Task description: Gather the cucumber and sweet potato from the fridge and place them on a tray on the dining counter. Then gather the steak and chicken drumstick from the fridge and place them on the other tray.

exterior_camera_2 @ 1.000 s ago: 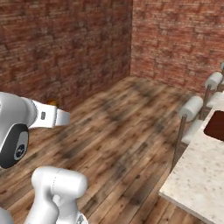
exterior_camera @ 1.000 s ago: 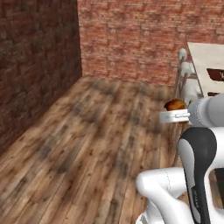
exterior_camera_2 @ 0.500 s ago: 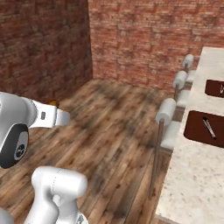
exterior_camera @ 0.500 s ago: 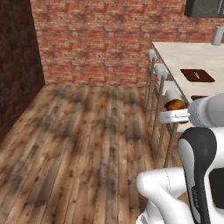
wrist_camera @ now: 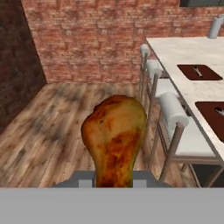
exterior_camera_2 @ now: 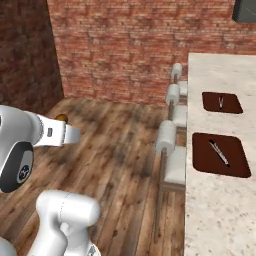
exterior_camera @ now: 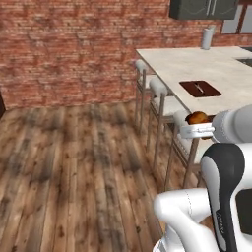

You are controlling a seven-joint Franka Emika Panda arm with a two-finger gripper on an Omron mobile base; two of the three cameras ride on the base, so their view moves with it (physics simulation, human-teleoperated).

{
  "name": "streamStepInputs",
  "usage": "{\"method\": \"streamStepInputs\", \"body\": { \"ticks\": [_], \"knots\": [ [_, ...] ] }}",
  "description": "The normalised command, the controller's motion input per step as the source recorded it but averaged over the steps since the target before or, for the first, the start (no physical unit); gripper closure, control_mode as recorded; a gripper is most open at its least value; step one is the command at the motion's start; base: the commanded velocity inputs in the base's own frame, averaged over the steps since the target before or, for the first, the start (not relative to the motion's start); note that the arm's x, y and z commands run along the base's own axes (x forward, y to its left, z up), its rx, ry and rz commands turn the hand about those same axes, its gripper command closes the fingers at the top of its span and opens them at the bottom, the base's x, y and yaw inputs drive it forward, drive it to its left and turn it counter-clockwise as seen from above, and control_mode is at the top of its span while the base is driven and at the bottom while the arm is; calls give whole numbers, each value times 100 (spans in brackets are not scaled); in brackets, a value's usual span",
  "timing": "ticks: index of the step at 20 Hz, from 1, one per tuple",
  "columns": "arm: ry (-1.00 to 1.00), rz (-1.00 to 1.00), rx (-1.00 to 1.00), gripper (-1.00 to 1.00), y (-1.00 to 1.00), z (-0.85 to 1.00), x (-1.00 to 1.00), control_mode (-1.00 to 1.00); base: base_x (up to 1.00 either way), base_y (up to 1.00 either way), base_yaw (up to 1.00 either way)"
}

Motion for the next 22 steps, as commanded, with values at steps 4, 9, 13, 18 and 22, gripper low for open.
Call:
{"method": "streamStepInputs", "body": {
  "ticks": [4, 9, 13, 18, 22],
  "knots": [
    [0, 0, 0, 100, 0, 0, 0, 100, 71, 48, -34],
    [0, 0, 0, 100, 0, 0, 0, 100, 64, 47, -34],
    [0, 0, 0, 100, 0, 0, 0, 100, 64, 47, -34],
    [0, 0, 0, 100, 0, 0, 0, 100, 65, 51, -35],
    [0, 0, 0, 100, 0, 0, 0, 100, 61, 49, -34]
  ]
}}
